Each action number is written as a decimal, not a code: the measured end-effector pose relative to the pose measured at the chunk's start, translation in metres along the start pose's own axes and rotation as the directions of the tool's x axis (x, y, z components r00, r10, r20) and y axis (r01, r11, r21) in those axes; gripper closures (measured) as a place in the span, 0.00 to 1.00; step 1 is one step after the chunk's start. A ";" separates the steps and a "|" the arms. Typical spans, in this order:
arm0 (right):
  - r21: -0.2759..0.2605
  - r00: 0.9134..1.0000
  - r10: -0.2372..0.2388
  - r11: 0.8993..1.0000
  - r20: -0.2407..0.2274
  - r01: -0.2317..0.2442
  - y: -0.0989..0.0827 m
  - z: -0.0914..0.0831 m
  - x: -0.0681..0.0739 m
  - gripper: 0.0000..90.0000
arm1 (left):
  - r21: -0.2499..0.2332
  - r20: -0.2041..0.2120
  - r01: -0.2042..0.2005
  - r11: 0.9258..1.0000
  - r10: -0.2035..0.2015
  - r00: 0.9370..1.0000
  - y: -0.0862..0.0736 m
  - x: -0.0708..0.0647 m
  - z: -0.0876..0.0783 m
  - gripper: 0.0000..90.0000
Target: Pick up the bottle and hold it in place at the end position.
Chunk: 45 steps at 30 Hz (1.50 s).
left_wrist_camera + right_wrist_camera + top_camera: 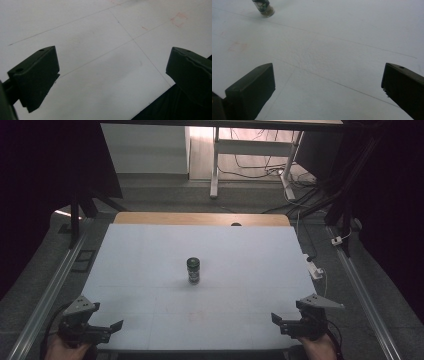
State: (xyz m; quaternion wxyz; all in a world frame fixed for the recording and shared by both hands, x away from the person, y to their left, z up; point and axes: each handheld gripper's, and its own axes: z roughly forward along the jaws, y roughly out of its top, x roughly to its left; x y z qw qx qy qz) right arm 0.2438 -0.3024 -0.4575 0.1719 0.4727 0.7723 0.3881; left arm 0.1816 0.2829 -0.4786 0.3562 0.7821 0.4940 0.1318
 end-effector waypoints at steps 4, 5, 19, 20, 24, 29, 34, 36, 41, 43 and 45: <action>0.006 1.000 0.001 1.000 -0.017 0.000 0.000 0.001 0.003 0.00 | 0.004 0.014 -0.002 1.000 0.002 1.000 0.001 0.000 0.001 0.00; 0.007 1.000 -0.002 1.000 -0.017 0.002 0.000 0.001 0.003 0.00 | 0.008 0.017 -0.005 1.000 0.005 1.000 0.001 0.000 0.001 0.00; 0.029 0.999 -0.019 0.999 -0.026 0.020 0.001 0.004 0.005 0.00 | 0.027 0.037 -0.004 1.000 0.003 0.999 0.001 0.001 0.002 0.00; 0.030 0.999 -0.017 0.999 -0.027 0.018 0.001 0.004 0.005 0.00 | 0.028 0.037 -0.003 1.000 0.002 0.999 0.001 0.001 0.002 0.00; 0.035 0.999 -0.012 0.999 -0.033 0.013 0.001 0.004 0.004 0.00 | 0.030 0.042 0.003 1.000 -0.004 0.999 0.001 0.002 0.002 0.00; 0.036 0.999 0.001 0.999 -0.032 0.001 0.001 0.004 0.002 0.00 | 0.019 0.048 0.006 1.000 -0.007 0.999 0.002 0.002 0.002 0.00; 0.042 0.999 0.001 0.999 -0.035 0.001 0.001 0.004 0.003 0.00 | 0.011 0.053 0.004 1.000 -0.005 0.999 0.003 0.001 0.001 0.00; 0.047 0.999 -0.002 0.999 -0.037 0.004 0.001 0.005 0.003 0.00 | 0.010 0.055 0.001 1.000 -0.002 0.998 0.004 0.001 0.001 0.00; 0.055 0.999 -0.007 0.998 -0.041 0.009 0.001 0.006 0.003 0.00 | 0.009 0.061 -0.005 1.000 0.005 0.998 0.007 -0.001 0.004 0.00; 0.058 0.999 -0.004 0.998 -0.046 0.007 0.001 0.006 0.003 0.00 | 0.008 0.064 -0.008 1.000 0.007 0.998 0.009 -0.001 0.005 0.00; 0.062 0.999 -0.003 0.998 -0.045 0.006 0.002 0.006 0.003 0.00 | 0.002 0.070 -0.020 1.000 0.020 0.997 0.012 -0.002 0.007 0.00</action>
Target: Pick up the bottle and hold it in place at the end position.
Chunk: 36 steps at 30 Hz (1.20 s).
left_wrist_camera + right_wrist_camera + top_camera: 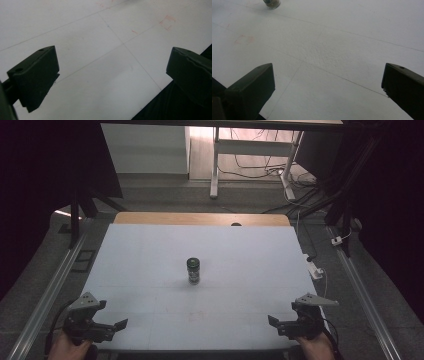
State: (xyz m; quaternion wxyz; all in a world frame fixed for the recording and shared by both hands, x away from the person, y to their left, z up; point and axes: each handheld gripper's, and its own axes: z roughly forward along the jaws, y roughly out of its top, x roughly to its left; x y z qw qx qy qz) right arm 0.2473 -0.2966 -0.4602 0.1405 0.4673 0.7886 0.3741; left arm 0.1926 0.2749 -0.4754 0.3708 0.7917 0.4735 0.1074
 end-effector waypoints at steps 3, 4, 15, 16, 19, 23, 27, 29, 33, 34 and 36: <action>0.001 1.000 -0.010 1.000 -0.002 0.010 0.000 0.000 0.000 0.00 | -0.004 0.006 -0.008 1.000 0.008 1.000 0.002 -0.001 0.002 0.00; 0.003 1.000 -0.011 1.000 -0.002 0.011 0.000 0.001 0.000 0.00 | -0.001 0.008 -0.012 1.000 0.012 1.000 0.002 -0.001 0.002 0.00; 0.010 1.000 -0.015 1.000 -0.006 0.015 0.000 0.001 0.001 0.00 | -0.026 0.029 -0.030 0.999 0.031 0.999 0.013 -0.004 0.012 0.00; 0.011 1.000 -0.015 1.000 -0.007 0.015 0.000 0.001 0.001 0.00 | -0.023 0.033 -0.034 0.999 0.035 0.999 0.014 -0.004 0.014 0.00; 0.011 1.000 -0.016 1.000 -0.008 0.016 0.000 0.001 0.001 0.00 | -0.017 0.045 -0.045 0.999 0.046 0.998 0.017 -0.004 0.018 0.00; 0.011 1.000 -0.017 1.000 -0.008 0.018 0.000 0.001 0.001 0.00 | -0.023 0.068 -0.056 0.998 0.058 0.996 0.021 -0.004 0.024 0.00; 0.011 1.000 -0.021 1.000 -0.008 0.021 0.000 0.001 0.001 0.00 | -0.030 0.094 -0.074 0.997 0.077 0.993 0.025 -0.004 0.030 0.00; 0.011 1.000 -0.021 1.000 -0.008 0.021 0.000 0.002 0.001 0.00 | -0.035 0.122 -0.089 0.995 0.092 0.988 0.029 -0.005 0.037 0.00; 0.012 1.000 -0.022 1.000 -0.008 0.022 0.001 0.002 0.001 0.00 | -0.041 0.139 -0.105 0.994 0.110 0.984 0.032 -0.006 0.042 0.00; 0.012 1.000 -0.022 1.000 -0.008 0.022 0.000 0.002 0.001 0.00 | -0.044 0.145 -0.111 0.993 0.116 0.983 0.033 -0.006 0.044 0.00; 0.010 1.000 -0.021 1.000 -0.007 0.021 0.000 0.001 0.001 0.00 | -0.056 0.156 -0.113 0.992 0.121 0.980 0.037 -0.007 0.050 0.00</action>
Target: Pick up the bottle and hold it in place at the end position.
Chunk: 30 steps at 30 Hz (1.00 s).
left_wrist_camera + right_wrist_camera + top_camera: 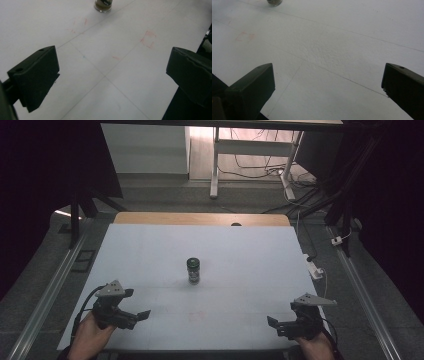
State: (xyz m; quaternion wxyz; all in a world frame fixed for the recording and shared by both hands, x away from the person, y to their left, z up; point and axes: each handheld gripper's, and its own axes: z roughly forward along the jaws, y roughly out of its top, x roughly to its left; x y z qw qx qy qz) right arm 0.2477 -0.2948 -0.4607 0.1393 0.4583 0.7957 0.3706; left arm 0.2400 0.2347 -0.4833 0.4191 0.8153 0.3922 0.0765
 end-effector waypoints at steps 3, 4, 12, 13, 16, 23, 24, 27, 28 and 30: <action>-0.001 1.000 0.001 1.000 -0.002 -0.001 0.000 0.000 0.000 0.00 | 0.004 -0.003 -0.009 1.000 0.009 1.000 0.003 0.000 0.004 0.00; -0.002 1.000 0.000 1.000 -0.001 0.000 0.000 0.000 0.000 0.00 | 0.003 -0.004 -0.014 1.000 0.014 1.000 0.005 0.000 0.006 0.00; 0.002 1.000 -0.002 1.000 -0.001 0.002 0.000 0.000 0.000 0.00 | 0.007 -0.002 -0.027 1.000 0.027 1.000 0.016 0.001 0.020 0.00; 0.003 1.000 -0.002 1.000 -0.001 0.002 0.000 0.000 0.000 0.00 | 0.000 -0.005 -0.032 0.999 0.032 0.999 0.019 0.001 0.022 0.00; 0.004 1.000 -0.005 1.000 -0.001 0.005 0.000 0.000 0.000 0.00 | -0.006 -0.014 -0.043 0.999 0.043 0.999 0.025 0.001 0.027 0.00; 0.008 1.000 -0.007 1.000 0.000 0.007 0.000 0.001 0.000 0.00 | -0.002 -0.004 -0.056 0.998 0.056 0.998 0.036 0.001 0.040 0.00; 0.008 1.000 -0.007 1.000 -0.001 0.007 0.000 0.001 0.000 0.00 | -0.001 -0.007 -0.064 0.998 0.064 0.998 0.039 0.000 0.044 0.00; 0.010 1.000 -0.006 1.000 -0.001 0.006 0.001 0.001 0.001 0.00 | 0.006 -0.007 -0.072 0.997 0.072 0.997 0.043 0.001 0.048 0.00; 0.010 1.000 -0.006 1.000 -0.002 0.006 0.001 0.001 0.001 0.00 | 0.004 -0.008 -0.077 0.997 0.077 0.997 0.045 0.001 0.051 0.00; 0.011 1.000 -0.006 1.000 -0.002 0.006 0.001 0.001 0.001 0.00 | 0.003 -0.008 -0.084 0.996 0.084 0.996 0.051 0.000 0.056 0.00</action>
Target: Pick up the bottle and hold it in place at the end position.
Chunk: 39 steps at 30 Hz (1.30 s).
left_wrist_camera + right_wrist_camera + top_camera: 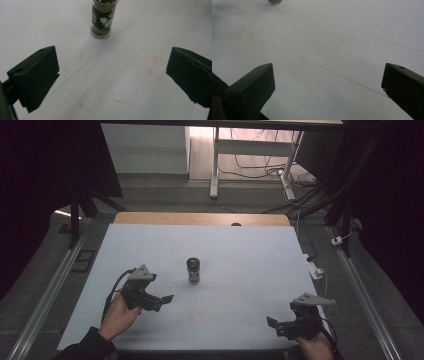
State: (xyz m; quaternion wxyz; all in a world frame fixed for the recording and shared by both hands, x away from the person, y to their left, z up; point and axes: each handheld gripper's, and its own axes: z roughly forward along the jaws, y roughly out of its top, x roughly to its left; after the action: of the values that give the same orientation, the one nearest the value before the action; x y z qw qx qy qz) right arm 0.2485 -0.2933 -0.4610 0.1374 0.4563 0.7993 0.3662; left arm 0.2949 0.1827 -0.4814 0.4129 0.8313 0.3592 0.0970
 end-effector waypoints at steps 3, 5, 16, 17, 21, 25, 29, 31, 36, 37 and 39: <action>0.003 1.000 0.001 1.000 -0.002 -0.001 0.000 0.000 0.000 0.00 | -0.004 -0.002 -0.013 1.000 0.013 1.000 0.005 0.000 0.005 0.00; 0.003 1.000 -0.002 1.000 -0.002 0.002 0.000 0.000 0.000 0.00 | -0.006 0.001 -0.018 1.000 0.018 1.000 0.009 0.000 0.010 0.00; 0.004 1.000 -0.008 1.000 -0.007 0.008 0.001 0.002 0.000 0.00 | 0.011 0.016 -0.013 1.000 0.013 1.000 0.030 0.003 0.033 0.00; 0.005 1.000 -0.008 1.000 -0.007 0.008 0.002 0.002 0.000 0.00 | 0.011 0.016 -0.013 1.000 0.013 1.000 0.030 0.003 0.033 0.00; 0.008 1.000 -0.015 1.000 -0.009 0.015 0.002 0.003 0.000 0.00 | 0.020 0.006 -0.033 0.999 0.033 0.999 0.038 0.002 0.044 0.00; 0.008 1.000 -0.014 1.000 -0.010 0.014 0.002 0.003 0.000 0.00 | 0.036 -0.017 -0.059 0.998 0.060 0.998 0.044 0.002 0.055 0.00; 0.010 1.000 -0.015 1.000 -0.014 0.015 0.002 0.004 0.000 0.00 | 0.042 -0.022 -0.072 0.997 0.073 0.997 0.049 0.002 0.065 0.00; 0.011 1.000 -0.015 1.000 -0.014 0.015 0.003 0.004 0.000 0.00 | 0.038 -0.013 -0.069 0.997 0.069 0.998 0.051 0.004 0.070 0.00; 0.016 1.000 -0.013 1.000 -0.015 0.013 0.003 0.004 0.000 0.00 | 0.044 0.008 -0.086 0.995 0.085 0.996 0.055 0.009 0.084 0.00; 0.016 1.000 -0.013 1.000 -0.015 0.013 0.003 0.004 0.000 0.00 | 0.045 0.006 -0.087 0.995 0.087 0.996 0.055 0.009 0.087 0.00; 0.015 1.000 -0.012 1.000 -0.015 0.012 0.003 0.004 0.000 0.00 | 0.054 0.005 -0.100 0.994 0.100 0.995 0.054 0.009 0.090 0.00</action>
State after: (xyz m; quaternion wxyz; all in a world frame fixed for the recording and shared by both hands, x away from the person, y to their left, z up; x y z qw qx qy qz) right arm 0.2525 -0.2908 -0.4619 0.1299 0.4496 0.8059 0.3627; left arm 0.3712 0.1115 -0.4993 0.3854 0.8591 0.3194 0.1070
